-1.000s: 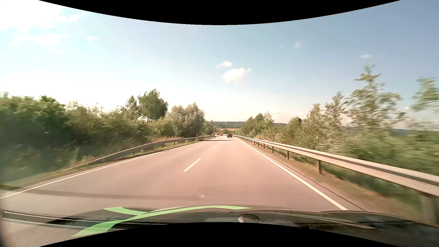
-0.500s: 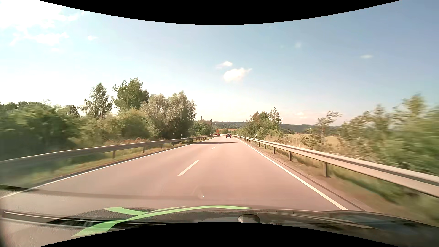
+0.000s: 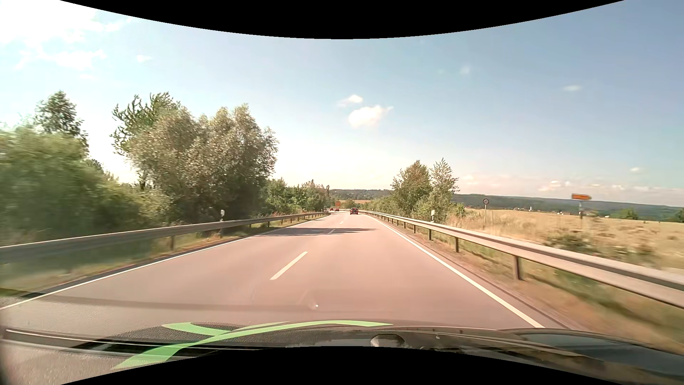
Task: Follow the waypoints while adhering to traffic rules and regulations
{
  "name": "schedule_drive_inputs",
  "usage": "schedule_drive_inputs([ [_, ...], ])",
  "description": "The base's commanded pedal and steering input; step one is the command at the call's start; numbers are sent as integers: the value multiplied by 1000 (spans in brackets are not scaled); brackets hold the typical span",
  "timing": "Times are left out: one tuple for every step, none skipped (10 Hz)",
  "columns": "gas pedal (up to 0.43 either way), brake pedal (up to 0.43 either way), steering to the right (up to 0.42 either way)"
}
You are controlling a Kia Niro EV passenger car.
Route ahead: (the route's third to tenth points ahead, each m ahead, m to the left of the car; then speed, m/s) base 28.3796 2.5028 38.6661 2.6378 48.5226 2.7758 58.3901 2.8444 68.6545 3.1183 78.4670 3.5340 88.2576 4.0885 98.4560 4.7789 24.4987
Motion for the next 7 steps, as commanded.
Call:
schedule_drive_inputs([
  [8, 0, -1],
  [47, 0, -1],
  [59, 0, -1],
  [87, 0, -1],
  [110, 0, -2],
  [110, 0, -2],
  [110, 0, -2],
])
